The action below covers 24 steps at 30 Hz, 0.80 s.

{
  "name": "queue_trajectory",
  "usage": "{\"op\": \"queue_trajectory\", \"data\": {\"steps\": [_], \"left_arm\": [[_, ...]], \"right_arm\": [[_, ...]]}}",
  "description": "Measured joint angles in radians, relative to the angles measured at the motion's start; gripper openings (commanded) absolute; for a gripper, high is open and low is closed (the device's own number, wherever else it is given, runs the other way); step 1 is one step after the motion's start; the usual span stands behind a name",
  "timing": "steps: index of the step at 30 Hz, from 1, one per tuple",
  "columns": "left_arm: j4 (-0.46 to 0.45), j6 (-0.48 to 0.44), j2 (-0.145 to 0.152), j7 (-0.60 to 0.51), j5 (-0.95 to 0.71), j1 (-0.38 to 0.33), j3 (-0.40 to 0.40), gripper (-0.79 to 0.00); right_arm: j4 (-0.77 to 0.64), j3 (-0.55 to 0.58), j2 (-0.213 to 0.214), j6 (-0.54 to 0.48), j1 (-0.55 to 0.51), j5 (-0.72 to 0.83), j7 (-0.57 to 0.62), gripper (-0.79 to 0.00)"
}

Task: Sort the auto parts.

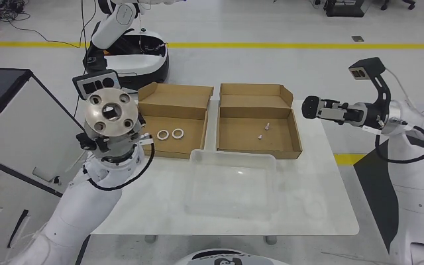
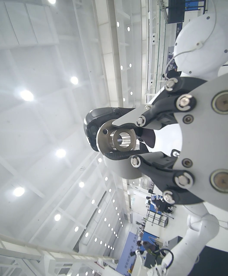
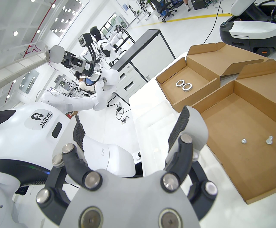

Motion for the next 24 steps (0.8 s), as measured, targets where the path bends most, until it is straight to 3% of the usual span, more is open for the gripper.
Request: {"op": "queue_trajectory", "data": {"steps": [14,24], "left_arm": [[0.031,0.037,-0.019,-0.037,0.265,0.072,-0.092,-0.785],[-0.043,0.039,-0.048,-0.039,0.036,0.087,-0.090,-0.785]], "right_arm": [[0.000,0.000,0.000,0.000,0.000,0.000,0.000,0.000],[0.000,0.000,0.000,0.000,0.000,0.000,0.000,0.000]]}}
